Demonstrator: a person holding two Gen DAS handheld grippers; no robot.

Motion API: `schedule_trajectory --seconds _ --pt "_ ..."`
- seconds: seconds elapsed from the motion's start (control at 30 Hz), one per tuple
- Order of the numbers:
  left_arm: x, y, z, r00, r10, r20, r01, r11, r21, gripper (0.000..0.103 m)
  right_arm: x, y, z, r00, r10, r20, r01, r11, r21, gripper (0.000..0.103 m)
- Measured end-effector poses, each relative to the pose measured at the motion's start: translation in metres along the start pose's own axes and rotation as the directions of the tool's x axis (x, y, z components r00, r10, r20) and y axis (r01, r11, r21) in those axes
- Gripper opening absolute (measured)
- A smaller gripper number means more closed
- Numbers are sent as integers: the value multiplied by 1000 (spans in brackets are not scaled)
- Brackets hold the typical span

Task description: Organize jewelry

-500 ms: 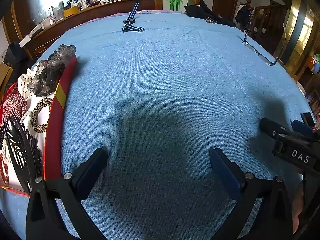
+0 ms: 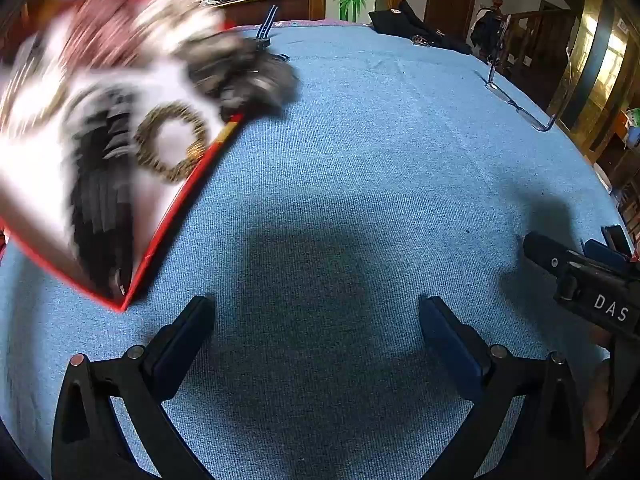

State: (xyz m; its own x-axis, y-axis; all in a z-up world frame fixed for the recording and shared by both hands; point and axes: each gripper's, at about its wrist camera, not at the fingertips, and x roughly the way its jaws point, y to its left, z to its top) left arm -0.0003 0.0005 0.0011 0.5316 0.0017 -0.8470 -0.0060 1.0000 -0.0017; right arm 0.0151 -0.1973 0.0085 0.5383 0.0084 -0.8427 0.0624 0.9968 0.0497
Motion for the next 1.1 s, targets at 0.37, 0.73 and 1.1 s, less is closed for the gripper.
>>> schedule_trajectory --seconds 0.37,0.73,1.1 --pt "1 2 -1 1000 -1 -1 1 1000 0 103 -2 0 -1 1000 13 9 -13 1000 11 103" --pt "1 3 -1 1000 -1 -1 1 1000 0 103 -1 0 -1 1000 13 8 -13 1000 11 103" --pt "0 3 1 1000 0 -3 0 1000 1 103 1 1 -1 1000 -5 2 5 1000 -2 103"
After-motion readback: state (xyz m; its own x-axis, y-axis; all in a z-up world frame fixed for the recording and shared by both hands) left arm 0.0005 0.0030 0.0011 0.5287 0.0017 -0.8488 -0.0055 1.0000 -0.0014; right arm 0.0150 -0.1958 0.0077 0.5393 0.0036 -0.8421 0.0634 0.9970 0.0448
